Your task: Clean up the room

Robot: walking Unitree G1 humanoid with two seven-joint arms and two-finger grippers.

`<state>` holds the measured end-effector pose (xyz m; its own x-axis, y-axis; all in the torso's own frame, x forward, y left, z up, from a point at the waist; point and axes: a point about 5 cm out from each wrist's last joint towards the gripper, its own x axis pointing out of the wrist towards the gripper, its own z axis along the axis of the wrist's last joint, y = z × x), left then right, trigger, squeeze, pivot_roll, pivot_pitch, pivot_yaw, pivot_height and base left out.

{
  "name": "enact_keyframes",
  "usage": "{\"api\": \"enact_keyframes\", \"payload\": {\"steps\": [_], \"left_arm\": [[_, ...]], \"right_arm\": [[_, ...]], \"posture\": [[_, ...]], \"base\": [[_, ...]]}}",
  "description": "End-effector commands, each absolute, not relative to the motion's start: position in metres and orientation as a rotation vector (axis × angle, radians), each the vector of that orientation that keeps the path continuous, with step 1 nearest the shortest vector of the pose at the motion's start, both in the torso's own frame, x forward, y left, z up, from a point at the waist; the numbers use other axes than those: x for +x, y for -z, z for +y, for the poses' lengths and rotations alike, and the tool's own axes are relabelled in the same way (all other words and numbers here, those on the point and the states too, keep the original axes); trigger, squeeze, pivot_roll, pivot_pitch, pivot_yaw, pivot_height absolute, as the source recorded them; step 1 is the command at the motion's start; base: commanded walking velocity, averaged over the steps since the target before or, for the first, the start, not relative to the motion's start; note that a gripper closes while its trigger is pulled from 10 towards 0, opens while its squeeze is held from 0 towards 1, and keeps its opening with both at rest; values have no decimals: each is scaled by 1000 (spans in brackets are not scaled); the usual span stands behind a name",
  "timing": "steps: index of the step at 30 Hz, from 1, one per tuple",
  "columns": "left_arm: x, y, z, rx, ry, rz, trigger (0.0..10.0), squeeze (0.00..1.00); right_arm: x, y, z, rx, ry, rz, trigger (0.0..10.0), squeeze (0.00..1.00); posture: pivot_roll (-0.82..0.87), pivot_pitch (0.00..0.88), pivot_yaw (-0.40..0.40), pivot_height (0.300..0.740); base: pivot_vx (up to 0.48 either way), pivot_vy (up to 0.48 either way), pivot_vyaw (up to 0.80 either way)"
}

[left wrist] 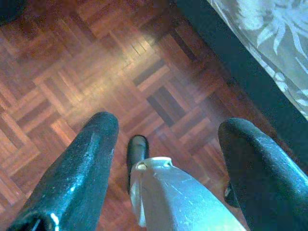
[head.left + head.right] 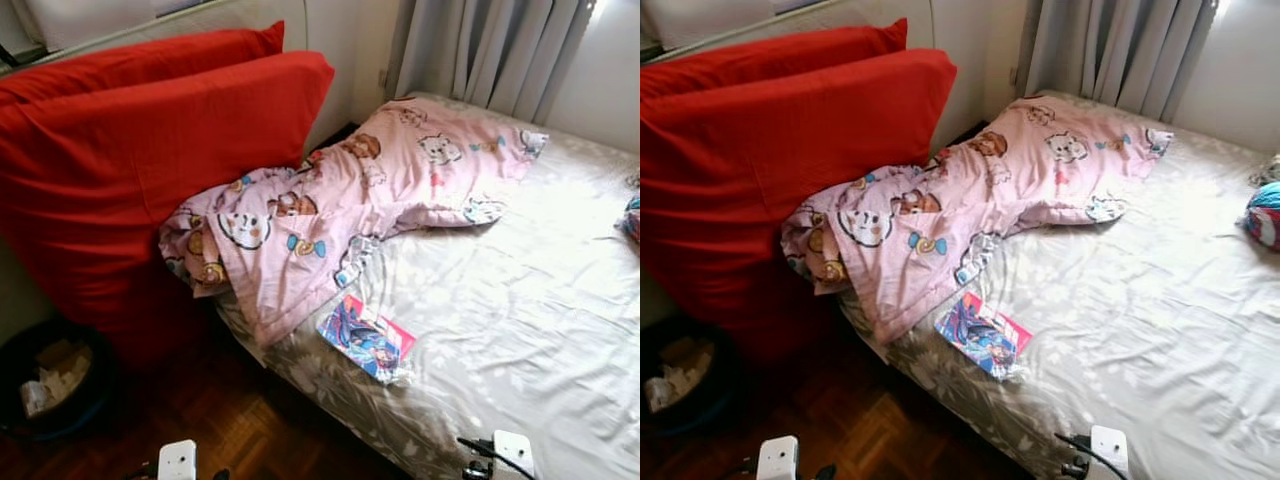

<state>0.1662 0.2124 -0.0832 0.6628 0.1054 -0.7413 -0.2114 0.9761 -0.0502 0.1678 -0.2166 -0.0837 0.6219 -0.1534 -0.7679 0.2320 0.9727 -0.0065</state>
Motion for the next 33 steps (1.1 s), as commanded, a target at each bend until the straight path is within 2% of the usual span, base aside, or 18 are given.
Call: {"api": "enact_keyframes", "payload": {"steps": [1,33], "left_arm": [[198,61,253,-117,-261,832,10000,0],[196,61,257,-74,-241,845,10000,0]], "right_arm": [[208,65,-216,161,125,835,10000,0],[206,68,-210,154,122,850,10000,0]], "posture": [[-73,0,22,740],[-83,0,59,740]], "base": [[0,0,0],[0,0,0]]}}
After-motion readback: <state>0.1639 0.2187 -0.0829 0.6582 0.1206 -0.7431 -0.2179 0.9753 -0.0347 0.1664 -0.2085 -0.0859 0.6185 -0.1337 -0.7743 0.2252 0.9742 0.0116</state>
